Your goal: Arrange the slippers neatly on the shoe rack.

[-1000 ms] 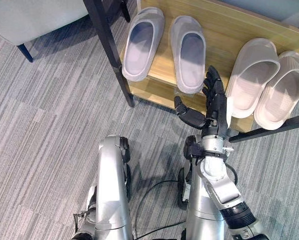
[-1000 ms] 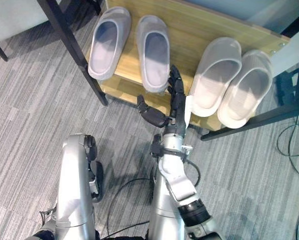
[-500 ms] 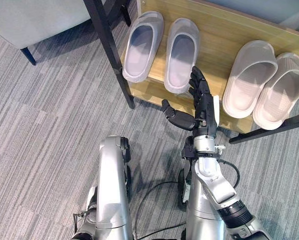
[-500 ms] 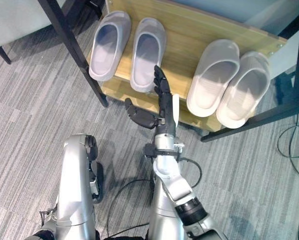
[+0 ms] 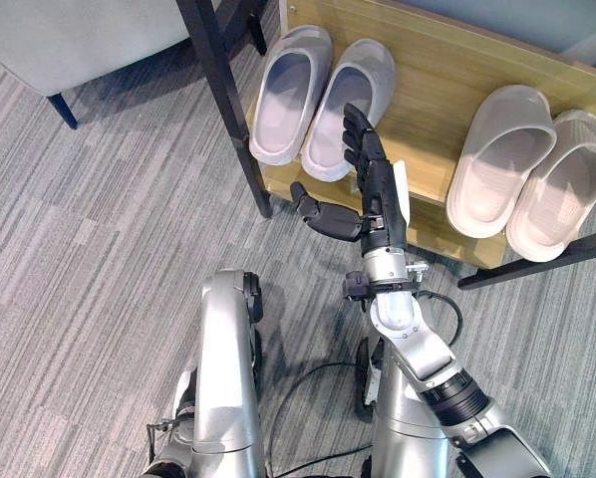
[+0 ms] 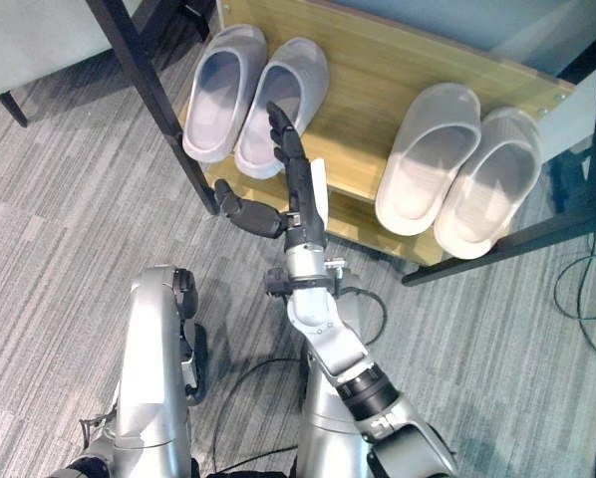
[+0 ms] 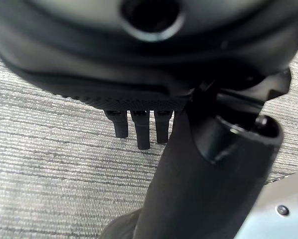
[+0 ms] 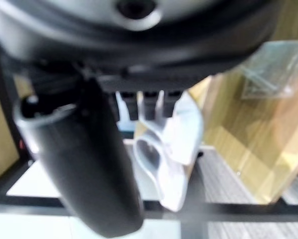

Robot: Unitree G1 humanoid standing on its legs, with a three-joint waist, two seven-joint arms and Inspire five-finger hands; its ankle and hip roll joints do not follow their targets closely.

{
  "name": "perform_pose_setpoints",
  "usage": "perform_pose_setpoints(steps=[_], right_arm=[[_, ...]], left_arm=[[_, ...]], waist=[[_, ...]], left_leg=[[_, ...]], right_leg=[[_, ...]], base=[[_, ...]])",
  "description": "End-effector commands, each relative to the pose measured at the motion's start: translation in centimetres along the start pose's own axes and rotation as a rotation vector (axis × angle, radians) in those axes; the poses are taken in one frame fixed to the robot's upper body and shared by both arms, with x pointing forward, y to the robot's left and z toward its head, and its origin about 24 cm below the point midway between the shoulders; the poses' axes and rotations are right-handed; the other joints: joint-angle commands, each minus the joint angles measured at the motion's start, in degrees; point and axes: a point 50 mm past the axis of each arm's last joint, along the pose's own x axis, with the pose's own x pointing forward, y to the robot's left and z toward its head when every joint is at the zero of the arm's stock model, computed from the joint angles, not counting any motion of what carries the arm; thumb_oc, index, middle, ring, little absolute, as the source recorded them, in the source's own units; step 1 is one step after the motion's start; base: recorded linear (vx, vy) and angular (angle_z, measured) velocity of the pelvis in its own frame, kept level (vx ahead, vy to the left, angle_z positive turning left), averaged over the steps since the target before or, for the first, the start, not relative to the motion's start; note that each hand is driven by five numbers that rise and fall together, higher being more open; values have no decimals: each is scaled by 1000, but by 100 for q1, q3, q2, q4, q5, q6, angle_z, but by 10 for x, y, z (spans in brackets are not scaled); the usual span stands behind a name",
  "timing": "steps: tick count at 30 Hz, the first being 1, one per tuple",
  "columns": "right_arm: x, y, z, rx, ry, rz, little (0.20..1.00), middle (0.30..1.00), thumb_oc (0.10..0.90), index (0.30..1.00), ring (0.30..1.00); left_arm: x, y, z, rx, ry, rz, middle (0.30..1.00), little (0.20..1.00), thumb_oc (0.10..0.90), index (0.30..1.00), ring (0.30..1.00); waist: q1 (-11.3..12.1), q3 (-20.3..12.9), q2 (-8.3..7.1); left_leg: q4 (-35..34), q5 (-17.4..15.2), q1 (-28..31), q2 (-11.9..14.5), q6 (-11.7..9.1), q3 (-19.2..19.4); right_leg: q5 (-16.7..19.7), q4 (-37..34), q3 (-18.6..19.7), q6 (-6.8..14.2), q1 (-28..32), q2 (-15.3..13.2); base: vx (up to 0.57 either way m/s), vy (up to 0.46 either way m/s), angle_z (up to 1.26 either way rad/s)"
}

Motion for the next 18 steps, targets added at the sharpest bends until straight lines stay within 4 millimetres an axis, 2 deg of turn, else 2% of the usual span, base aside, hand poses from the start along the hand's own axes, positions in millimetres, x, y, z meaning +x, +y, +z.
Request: perform_pose_setpoints(steps=[1,9,10,11,14,18], right_arm=[[14,4,75,106,-371,24,900,900,800,900,900],[0,-15,93,115,-489,-35,900,900,800,900,900],[-6,-20,101,52,-551,-23,900,900,800,900,900],[-6,-21,101,51,-551,-23,900,900,800,900,900],[-13,-31,104,-125,-600,26,900,900,800,900,900],[-29,-63,93,-382,-551,63,900,900,800,900,900]], left_arm=[[-7,-28,-11,47,85,-54,900,900,800,900,900],[-7,-29,-8,37,67,-55,900,900,800,900,900],[-8,-28,-9,24,61,-57,900,900,800,900,900],[-8,-28,-9,24,61,-58,900,900,800,900,900],[-6,-26,-4,17,35,-58,900,900,800,900,900],[-2,-26,6,10,4,-80,900,900,800,900,900]], waist=[[281,-83,-69],[228,-83,-96],[220,-83,-123],[220,-83,-121],[186,-83,-196],[151,-83,-266]], left_leg=[[160,-765,381,-259,540,-188],[140,-756,381,-276,519,-171],[123,-740,381,-274,507,-186],[122,-737,381,-275,507,-185],[128,-720,381,-289,477,-209],[-59,-622,381,-305,413,-223]], right_leg=[[342,72,463,-558,-52,81],[334,78,462,-549,-52,89],[343,78,492,-541,-52,102],[345,78,493,-541,-52,102],[359,72,521,-506,-52,109],[463,-108,518,-441,6,39]], base=[[0,0,0],[0,0,0],[0,0,0],[0,0,0],[0,0,0],[-10,-10,2]])
